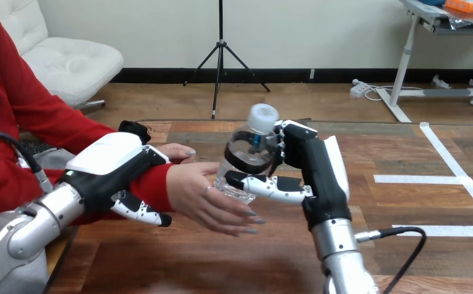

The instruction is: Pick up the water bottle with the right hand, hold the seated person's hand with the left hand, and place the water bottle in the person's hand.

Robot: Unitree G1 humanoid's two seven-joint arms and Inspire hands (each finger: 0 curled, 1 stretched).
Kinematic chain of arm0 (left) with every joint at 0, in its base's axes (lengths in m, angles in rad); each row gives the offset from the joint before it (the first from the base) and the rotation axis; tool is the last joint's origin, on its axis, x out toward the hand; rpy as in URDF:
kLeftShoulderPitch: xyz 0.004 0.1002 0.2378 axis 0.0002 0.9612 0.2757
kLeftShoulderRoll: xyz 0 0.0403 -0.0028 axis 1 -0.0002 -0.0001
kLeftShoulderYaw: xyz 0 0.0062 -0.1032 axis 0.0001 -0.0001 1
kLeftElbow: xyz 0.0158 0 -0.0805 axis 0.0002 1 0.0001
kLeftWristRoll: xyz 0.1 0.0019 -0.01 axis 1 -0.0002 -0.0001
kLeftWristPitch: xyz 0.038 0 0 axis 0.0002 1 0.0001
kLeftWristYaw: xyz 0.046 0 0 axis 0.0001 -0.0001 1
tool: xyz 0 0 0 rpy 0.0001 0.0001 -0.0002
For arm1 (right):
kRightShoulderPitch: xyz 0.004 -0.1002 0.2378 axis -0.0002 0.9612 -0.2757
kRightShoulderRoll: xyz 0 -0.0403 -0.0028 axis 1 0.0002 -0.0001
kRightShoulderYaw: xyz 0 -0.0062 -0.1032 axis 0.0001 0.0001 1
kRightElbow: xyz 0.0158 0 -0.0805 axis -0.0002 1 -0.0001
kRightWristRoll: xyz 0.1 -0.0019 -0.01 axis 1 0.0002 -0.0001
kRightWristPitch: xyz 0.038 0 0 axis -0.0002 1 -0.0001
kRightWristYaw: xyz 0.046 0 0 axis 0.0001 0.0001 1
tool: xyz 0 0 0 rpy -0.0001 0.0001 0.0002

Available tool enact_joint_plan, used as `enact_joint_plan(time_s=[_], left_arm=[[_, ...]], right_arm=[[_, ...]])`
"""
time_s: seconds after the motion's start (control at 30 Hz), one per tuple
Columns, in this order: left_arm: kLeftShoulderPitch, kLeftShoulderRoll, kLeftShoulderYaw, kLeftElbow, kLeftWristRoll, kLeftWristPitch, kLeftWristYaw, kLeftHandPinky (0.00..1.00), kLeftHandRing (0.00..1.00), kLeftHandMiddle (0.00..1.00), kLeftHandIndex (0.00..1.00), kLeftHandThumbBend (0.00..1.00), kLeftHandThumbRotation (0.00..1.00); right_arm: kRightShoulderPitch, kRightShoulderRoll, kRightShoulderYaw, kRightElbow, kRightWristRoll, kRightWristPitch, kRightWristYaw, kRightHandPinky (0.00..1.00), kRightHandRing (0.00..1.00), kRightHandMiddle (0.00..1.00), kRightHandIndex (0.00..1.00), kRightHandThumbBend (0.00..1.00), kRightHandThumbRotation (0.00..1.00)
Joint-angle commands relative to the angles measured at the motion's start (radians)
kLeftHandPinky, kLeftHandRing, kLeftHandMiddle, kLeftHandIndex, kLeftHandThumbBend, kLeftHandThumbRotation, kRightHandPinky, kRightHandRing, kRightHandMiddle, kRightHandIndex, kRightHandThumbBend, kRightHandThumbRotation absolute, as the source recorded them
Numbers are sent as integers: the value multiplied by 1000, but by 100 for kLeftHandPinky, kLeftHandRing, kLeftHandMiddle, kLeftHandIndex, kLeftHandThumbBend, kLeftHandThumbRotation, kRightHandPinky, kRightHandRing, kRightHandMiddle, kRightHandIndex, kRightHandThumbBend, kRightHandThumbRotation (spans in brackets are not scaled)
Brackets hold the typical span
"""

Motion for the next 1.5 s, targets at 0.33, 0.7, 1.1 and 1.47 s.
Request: enact_joint_plan(time_s=[0.33, 0.7, 1.1, 1.47], left_arm=[[-45, -44, 45, -116, -66, -14, -45, 22, 30, 39, 41, 76, 14], [-40, -56, 55, -130, -75, -6, -55, 23, 30, 40, 43, 77, 11], [-28, -68, 64, -161, -88, 21, -78, 23, 31, 40, 43, 79, 9], [-19, -72, 68, -176, -97, 23, -86, 24, 31, 40, 43, 79, 8]], right_arm=[[-74, 77, 34, 29, 6, -103, -37, 30, 36, 46, 47, 88, 0], [-74, 106, 49, 74, 11, -142, -66, 28, 34, 45, 47, 88, 0], [-62, 132, 78, 88, 23, -165, -83, 29, 35, 45, 47, 86, 0], [-44, 146, 100, 87, 16, -164, -101, 29, 36, 45, 47, 85, 0]])
